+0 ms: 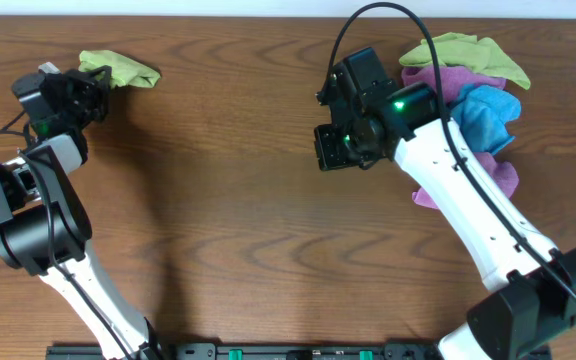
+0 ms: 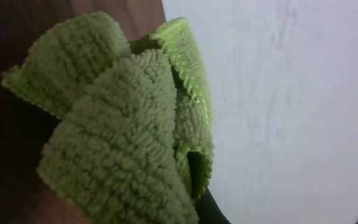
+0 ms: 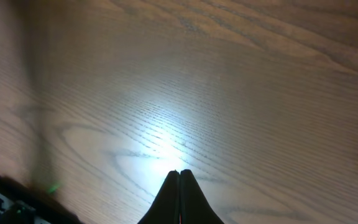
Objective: Fold the cloth
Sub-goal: 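Carry the green cloth leftward with the left gripper and place it top-left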
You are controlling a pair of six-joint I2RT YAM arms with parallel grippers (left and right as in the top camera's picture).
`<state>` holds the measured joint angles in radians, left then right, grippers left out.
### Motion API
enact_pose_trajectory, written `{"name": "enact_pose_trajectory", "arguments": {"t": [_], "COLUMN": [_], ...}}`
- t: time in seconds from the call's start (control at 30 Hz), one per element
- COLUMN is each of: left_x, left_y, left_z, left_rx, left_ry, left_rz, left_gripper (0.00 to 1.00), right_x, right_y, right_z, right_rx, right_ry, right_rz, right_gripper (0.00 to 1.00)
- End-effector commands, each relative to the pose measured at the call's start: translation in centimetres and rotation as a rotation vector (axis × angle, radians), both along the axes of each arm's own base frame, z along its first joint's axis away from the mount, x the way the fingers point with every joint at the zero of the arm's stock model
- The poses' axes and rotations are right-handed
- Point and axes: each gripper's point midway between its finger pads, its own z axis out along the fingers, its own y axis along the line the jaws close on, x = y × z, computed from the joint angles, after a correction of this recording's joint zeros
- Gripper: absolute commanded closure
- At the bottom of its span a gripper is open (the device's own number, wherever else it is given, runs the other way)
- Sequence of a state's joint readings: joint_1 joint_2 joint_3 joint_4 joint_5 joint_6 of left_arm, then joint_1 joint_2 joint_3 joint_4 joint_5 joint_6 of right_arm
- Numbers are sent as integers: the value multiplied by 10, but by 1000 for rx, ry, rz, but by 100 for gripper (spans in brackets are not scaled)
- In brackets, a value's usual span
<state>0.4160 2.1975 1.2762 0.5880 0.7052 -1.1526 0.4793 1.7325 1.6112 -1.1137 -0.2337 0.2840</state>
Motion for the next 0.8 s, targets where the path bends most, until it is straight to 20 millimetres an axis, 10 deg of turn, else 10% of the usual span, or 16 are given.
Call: {"name": "enact_pose_trajectory", "arguments": {"t": [0.0,0.6,0.77], "left_x": [0,-29,-33], "left_y": [16,-5,-12], "left_z": [0,-35,-30], "left_rx": [41,-30,-65], "left_ry": [8,167,150], "left_rz": [30,-97,-152], "left_gripper": [94,92,23], "right_x": [-2,-7,-9], "right_y": [4,16,18], "right_z": [10,11,12], "right_rx": [7,14,25], "right_ry": [-33,-41,-32], "right_rz": [23,52,51], "right_gripper": [98,98,98]}}
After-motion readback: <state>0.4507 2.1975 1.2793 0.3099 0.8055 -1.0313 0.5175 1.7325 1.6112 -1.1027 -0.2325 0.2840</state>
